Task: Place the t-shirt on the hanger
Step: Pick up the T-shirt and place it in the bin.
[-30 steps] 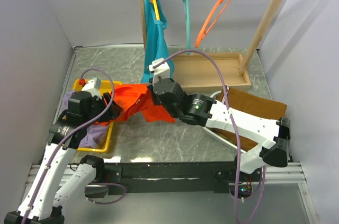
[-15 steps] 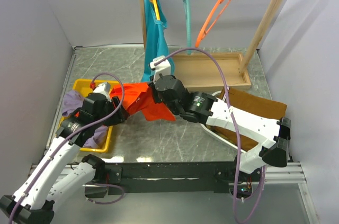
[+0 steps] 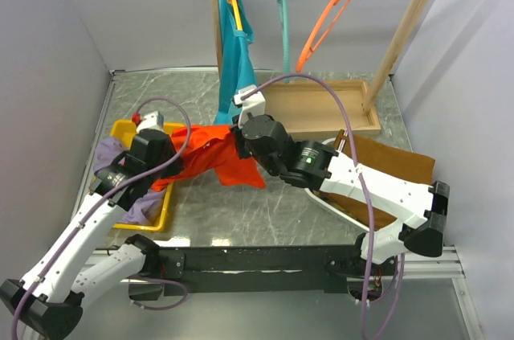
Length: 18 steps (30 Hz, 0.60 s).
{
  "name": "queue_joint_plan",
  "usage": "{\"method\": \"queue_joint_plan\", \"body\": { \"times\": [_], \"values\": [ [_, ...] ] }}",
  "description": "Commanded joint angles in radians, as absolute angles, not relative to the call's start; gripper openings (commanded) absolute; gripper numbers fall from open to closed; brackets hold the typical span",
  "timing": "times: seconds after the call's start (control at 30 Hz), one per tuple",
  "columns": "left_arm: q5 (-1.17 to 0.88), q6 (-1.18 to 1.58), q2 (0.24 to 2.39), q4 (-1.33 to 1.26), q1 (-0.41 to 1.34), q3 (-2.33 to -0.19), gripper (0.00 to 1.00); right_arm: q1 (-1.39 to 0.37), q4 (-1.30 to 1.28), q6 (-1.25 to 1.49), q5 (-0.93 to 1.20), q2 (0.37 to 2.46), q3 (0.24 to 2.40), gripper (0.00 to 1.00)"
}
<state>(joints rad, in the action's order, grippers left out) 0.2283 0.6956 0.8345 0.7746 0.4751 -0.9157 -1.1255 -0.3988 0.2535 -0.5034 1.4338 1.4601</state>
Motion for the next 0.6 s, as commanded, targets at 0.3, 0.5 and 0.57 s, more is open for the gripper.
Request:
{"method": "queue_joint_plan", "body": {
  "times": [0.3,0.5,0.57],
  "values": [
    [0.370,0.400,1.018,0.655,0.480,-1.613,0.01,-1.118,-0.397,0.143,-0.568,1.335,1.730,0.00],
    [0.325,0.331,1.067,0.496,0.480,-1.810,0.01,-1.117,-0.377,0.080,-0.598,1.350,1.931,0.00],
    [0.305,0.328,1.083,0.476,0.480,-1.877,0.01,-1.115,-0.365,0.068,-0.586,1.339,1.976,0.00]
  ]
}}
